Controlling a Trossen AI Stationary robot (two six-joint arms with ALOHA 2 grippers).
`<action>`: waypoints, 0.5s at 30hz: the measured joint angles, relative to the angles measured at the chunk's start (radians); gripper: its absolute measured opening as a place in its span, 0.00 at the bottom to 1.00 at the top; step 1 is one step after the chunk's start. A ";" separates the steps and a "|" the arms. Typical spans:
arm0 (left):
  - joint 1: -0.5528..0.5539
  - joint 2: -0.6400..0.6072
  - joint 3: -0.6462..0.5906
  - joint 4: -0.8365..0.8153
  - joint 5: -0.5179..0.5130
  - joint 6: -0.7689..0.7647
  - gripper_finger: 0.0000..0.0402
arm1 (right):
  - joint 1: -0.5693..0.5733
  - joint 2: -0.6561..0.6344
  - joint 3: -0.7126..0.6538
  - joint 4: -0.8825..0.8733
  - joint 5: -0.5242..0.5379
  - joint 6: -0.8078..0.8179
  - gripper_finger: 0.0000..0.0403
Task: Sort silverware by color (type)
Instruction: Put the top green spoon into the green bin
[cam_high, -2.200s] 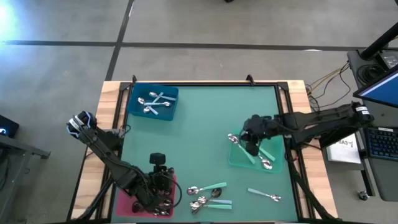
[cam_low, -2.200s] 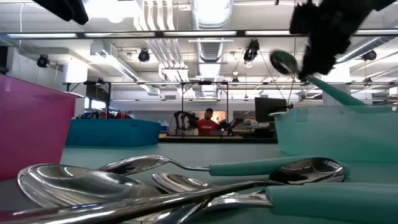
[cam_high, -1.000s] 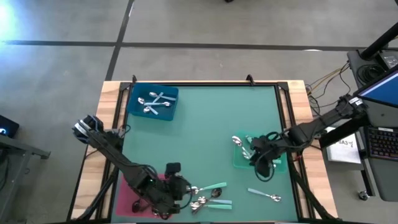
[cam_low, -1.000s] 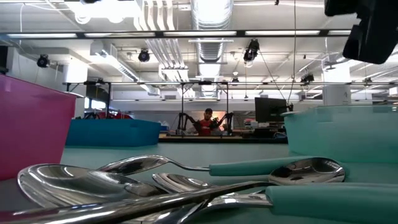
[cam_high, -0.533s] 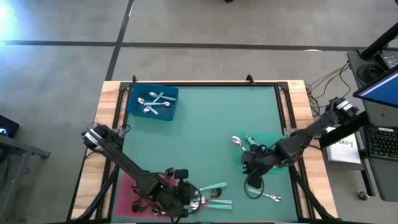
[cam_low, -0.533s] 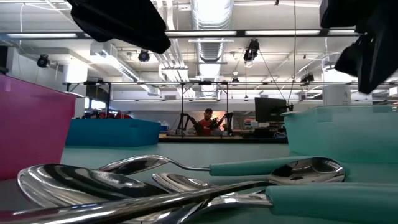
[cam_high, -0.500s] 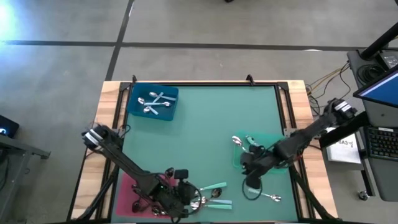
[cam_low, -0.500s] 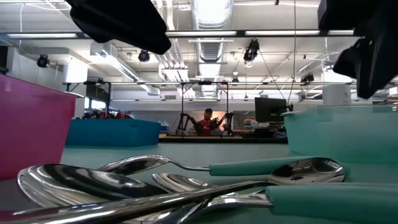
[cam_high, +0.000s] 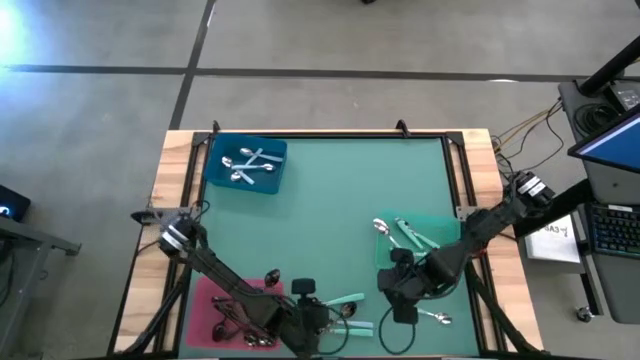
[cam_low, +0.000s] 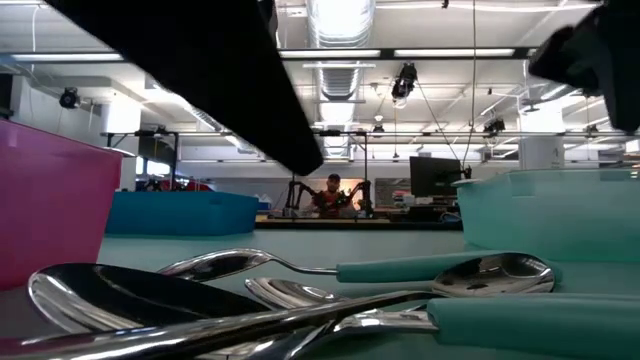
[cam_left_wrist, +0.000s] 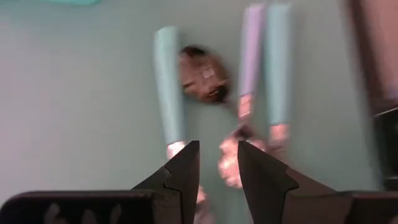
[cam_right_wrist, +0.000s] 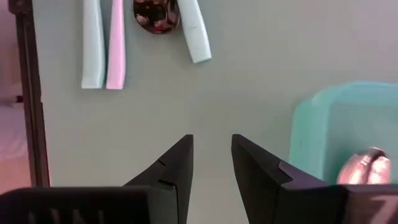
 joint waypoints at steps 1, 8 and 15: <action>0.004 0.016 0.035 -0.068 -0.014 -0.004 0.23 | 0.010 0.000 0.018 -0.024 0.012 0.006 0.25; 0.047 0.140 0.180 -0.217 0.060 -0.063 0.23 | 0.068 -0.015 0.097 -0.051 0.065 0.012 0.27; 0.078 0.189 0.226 -0.305 0.073 -0.121 0.23 | 0.094 -0.016 0.108 -0.061 0.075 0.015 0.26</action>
